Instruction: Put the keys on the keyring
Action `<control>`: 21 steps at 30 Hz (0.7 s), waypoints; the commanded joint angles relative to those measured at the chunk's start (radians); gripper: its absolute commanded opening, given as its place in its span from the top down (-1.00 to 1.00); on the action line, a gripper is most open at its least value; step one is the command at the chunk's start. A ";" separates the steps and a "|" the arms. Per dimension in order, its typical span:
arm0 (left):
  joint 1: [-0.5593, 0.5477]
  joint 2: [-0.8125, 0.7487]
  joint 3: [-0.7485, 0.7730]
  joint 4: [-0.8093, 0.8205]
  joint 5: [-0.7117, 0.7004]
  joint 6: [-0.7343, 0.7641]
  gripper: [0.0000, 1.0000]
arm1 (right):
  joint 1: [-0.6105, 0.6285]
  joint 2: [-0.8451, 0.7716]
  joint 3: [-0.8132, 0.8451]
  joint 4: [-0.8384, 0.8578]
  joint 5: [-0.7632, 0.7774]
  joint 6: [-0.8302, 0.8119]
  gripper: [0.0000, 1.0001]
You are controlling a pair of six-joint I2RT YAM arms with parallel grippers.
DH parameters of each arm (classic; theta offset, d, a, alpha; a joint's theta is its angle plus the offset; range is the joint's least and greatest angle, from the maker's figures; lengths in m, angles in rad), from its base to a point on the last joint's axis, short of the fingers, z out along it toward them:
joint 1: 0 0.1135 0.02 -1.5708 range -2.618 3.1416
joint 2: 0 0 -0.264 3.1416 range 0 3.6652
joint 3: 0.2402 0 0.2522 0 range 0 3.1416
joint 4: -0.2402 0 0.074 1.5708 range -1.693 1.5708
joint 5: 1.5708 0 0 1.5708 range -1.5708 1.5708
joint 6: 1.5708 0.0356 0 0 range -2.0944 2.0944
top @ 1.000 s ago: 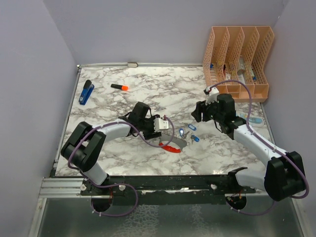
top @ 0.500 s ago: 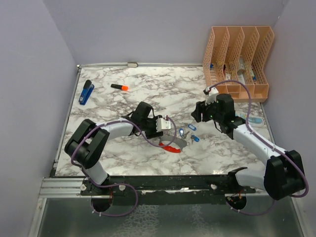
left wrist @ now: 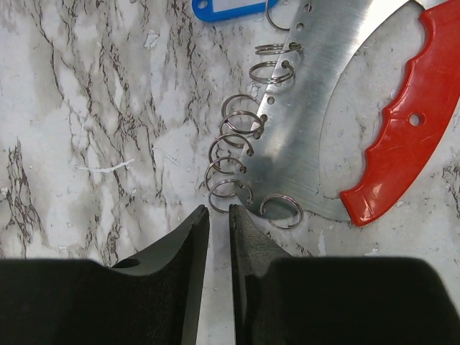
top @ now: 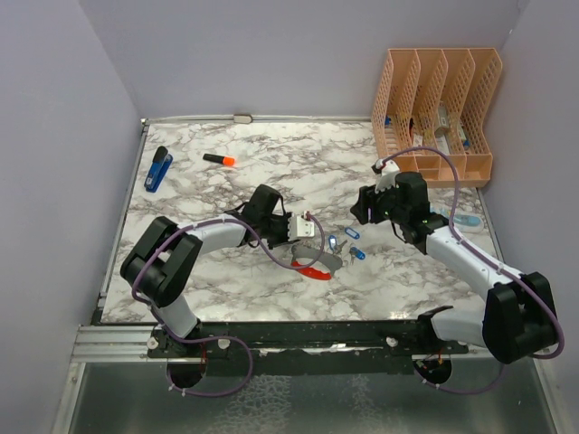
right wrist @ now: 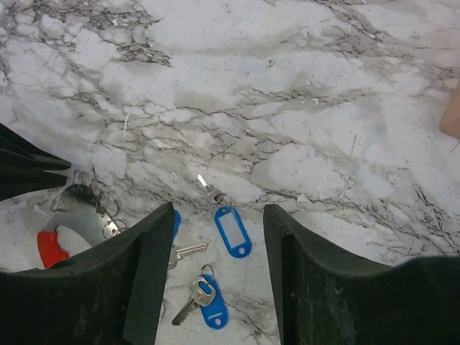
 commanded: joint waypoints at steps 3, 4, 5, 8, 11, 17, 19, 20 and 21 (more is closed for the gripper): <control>-0.012 0.016 0.030 -0.056 0.061 0.053 0.59 | 0.008 0.006 0.008 0.008 -0.019 0.006 -0.05; -0.013 0.017 0.034 -0.066 0.066 0.060 0.59 | 0.008 0.007 0.007 0.008 -0.019 0.005 -0.05; -0.014 0.019 0.036 -0.076 0.070 0.068 0.59 | 0.008 0.007 0.008 0.006 -0.019 0.005 -0.05; -0.015 0.021 0.043 -0.096 0.072 0.083 0.48 | 0.008 0.009 0.007 0.003 -0.024 0.005 -0.05; -0.015 0.021 0.045 -0.099 0.042 0.088 0.33 | 0.008 0.010 0.009 0.001 -0.028 0.005 -0.05; -0.007 0.021 0.036 -0.044 -0.023 0.089 0.29 | 0.008 0.013 0.013 -0.004 -0.028 -0.002 -0.05; -0.005 0.020 0.050 -0.046 -0.022 0.084 0.29 | 0.008 0.016 0.011 0.000 -0.031 -0.001 -0.05; -0.003 0.021 0.055 -0.046 -0.020 0.085 0.29 | 0.008 0.017 0.009 0.003 -0.033 0.000 -0.05; -0.003 0.041 0.060 -0.048 -0.015 0.085 0.28 | 0.008 0.019 0.008 0.007 -0.036 0.001 -0.05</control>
